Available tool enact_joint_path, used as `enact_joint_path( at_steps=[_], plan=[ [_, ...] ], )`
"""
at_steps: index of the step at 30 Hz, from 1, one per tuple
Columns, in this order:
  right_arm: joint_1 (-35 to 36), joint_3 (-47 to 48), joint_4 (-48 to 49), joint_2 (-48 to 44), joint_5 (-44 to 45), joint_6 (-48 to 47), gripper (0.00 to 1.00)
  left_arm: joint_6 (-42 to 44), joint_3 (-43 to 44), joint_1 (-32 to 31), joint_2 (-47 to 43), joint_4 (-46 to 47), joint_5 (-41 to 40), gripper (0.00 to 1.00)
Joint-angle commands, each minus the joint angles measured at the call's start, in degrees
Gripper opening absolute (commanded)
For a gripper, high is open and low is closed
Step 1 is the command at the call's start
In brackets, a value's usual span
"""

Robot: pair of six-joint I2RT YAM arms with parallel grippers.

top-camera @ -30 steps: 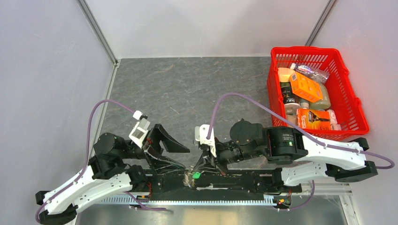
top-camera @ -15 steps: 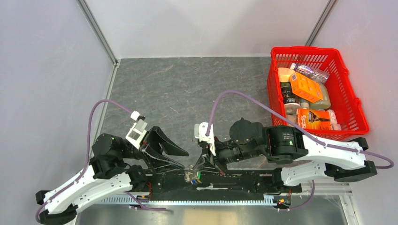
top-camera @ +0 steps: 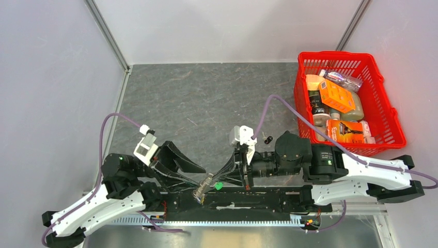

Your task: Put the keys on the keyring

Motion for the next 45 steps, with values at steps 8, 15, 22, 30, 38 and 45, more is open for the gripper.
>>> enact_joint_path(
  at_steps=[8,15,22,30,38,45],
  plan=[
    [-0.2,-10.0,23.6,-4.1,0.5,-1.8,0.00,-3.9,-1.4,0.2,-0.7,8.4,-2.7,0.54],
    [-0.2,-10.8,27.5,-3.7,-1.7,-4.1,0.00,-4.4,-2.4,0.2,-0.3,9.5,-2.9,0.54],
    [-0.1,-10.3,28.6,-3.4,-1.8,-5.7,0.00,-3.9,-2.8,0.2,-0.9,8.7,-3.0,0.53],
    [-0.2,-10.6,29.5,-3.2,-2.0,-6.4,0.00,-3.5,-2.5,0.2,-1.0,8.3,-3.2,0.41],
    [-0.2,-11.6,29.3,-3.8,-2.2,-6.9,0.00,-4.8,-2.5,0.2,-1.6,9.6,-3.2,0.36],
    [-0.2,-12.6,29.8,-4.3,-1.8,-7.0,0.00,-5.1,-2.1,0.2,-2.0,9.9,-3.2,0.35]
  ],
)
